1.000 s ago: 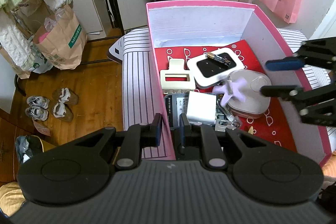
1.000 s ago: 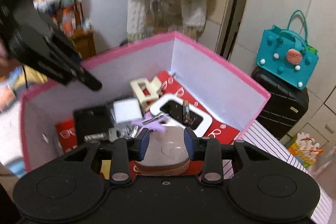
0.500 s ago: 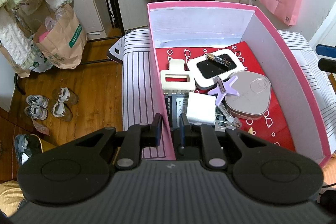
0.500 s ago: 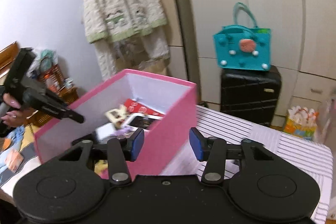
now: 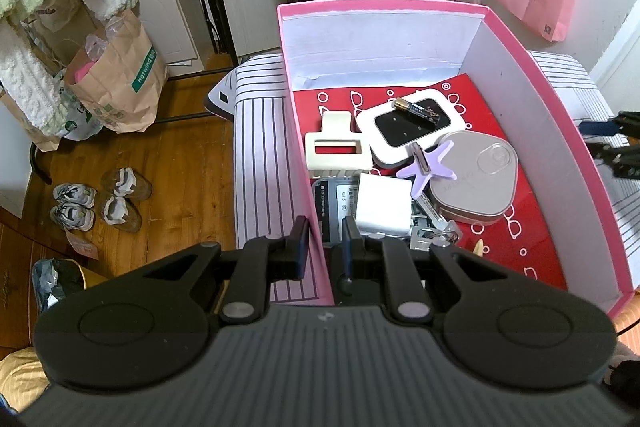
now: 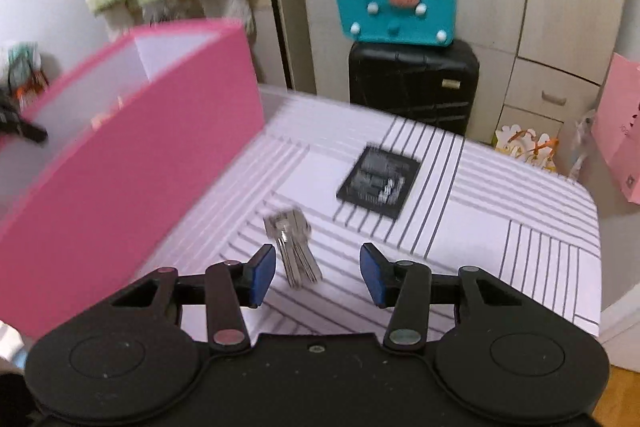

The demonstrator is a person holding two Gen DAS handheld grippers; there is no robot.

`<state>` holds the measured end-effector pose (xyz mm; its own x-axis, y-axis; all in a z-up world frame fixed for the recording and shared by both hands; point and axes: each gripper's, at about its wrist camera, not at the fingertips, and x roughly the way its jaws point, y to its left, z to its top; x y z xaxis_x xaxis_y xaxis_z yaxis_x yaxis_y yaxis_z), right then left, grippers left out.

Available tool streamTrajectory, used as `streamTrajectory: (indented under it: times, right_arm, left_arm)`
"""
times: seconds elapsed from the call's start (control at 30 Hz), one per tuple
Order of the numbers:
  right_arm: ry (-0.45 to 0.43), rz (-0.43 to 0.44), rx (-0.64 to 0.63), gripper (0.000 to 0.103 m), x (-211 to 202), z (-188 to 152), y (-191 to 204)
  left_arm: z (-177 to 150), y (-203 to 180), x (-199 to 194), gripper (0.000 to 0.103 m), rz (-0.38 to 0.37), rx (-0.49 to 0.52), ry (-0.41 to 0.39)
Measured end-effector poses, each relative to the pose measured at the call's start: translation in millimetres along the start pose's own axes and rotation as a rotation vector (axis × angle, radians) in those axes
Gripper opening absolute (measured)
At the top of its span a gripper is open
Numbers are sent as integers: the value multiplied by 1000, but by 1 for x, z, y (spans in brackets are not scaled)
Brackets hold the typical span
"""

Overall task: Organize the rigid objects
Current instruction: 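Grasp the silver key bunch by its ring with the right gripper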

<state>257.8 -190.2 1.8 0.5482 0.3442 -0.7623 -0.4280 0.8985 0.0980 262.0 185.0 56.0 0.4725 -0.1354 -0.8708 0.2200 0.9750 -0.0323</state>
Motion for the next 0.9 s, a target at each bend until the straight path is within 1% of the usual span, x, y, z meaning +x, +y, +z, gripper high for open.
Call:
streamTrajectory:
  times: [0.07,0.17,0.23,0.33,0.43,0.5,0.53,0.63,0.77,0.9]
  right_arm:
    - [14,-1,-18,53,8,-3,2]
    - [0,38,-42,53,13,-3,8]
    - [-15,48,-67,53,15,-1,14]
    - [-4,22,-92,53,27,4,20]
    - [-20,14,-92,52,32,8,22]
    - [-25,4,-75,50,34,10,23]
    - [-25,-5,-62,47,35,11,23]
    - [-23,-32,-44,29,36,14,26]
    - [-35,-57,-38,29,36,12,30]
    - [-54,-54,-22,29,29,11,31]
  left_arm:
    - [1,-1,0,15,-1,1,7]
    - [2,-2,1,15,2,6,11]
    - [2,-2,1,15,4,10,9]
    - [3,-2,1,15,0,10,10]
    - [3,0,1,15,-6,1,10]
    - [2,0,1,15,-8,-4,11]
    - [2,0,1,15,-7,-5,10]
    - [1,-1,1,16,-2,-3,5]
    - [-1,1,0,17,-9,-16,-4]
    - [-3,3,-3,17,-13,-14,-5]
